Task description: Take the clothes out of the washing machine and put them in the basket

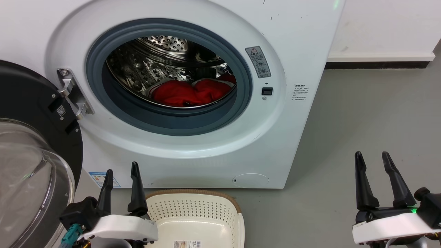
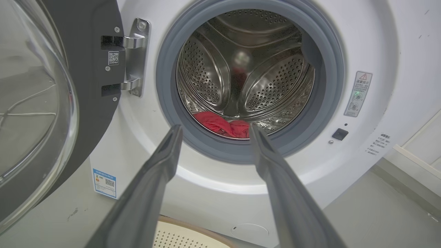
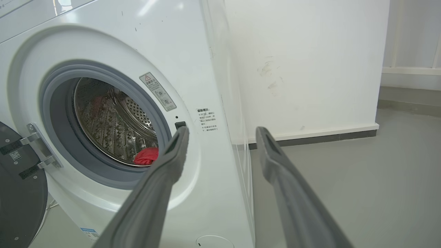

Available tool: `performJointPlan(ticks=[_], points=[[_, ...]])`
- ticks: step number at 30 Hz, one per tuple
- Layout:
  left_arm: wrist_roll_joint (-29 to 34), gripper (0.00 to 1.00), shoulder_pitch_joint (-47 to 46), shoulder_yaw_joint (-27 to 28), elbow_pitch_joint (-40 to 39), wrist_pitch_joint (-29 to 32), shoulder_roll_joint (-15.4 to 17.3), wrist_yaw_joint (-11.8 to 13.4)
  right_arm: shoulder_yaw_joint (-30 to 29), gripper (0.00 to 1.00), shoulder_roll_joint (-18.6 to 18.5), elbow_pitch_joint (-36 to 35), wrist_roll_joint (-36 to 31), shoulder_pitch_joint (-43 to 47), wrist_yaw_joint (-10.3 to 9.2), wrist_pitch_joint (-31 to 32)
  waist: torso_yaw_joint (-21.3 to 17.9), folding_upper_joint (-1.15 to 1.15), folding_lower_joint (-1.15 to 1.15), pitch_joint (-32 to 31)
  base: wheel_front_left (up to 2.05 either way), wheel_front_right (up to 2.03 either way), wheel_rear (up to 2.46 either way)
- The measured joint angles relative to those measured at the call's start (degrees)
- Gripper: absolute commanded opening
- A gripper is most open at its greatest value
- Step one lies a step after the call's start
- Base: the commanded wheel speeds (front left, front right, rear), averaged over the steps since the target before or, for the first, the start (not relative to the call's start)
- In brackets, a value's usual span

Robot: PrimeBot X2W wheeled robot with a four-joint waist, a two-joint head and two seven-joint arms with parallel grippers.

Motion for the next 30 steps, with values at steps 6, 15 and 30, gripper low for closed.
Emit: performJointPlan(ticks=[6, 15, 30], points=[[2.68, 1.00, 0.42, -0.13, -0.65, -0.69, 0.01, 0.00, 0.26, 1.00, 0.00, -0.65, -3.11, 0.32, 0.01, -0.67, -0.03, 0.00, 0.00, 0.09, 0.00, 0.00, 0.00], [6.31, 1.00, 0.83, -0.23, -1.18, -1.76, 0.01, -0.02, 0.32, 1.00, 0.00, -1.19, -7.21, 0.95, 0.01, -1.78, -0.03, 0.00, 0.00, 0.33, 0.00, 0.00, 0.00], [12.30, 1.00, 1.70, -0.55, -0.75, -3.45, 0.03, 0.60, 0.36, 1.00, 0.00, -2.11, -13.48, 2.01, 0.01, -3.50, -0.17, 0.00, 0.00, 0.55, 0.00, 0.00, 0.00]])
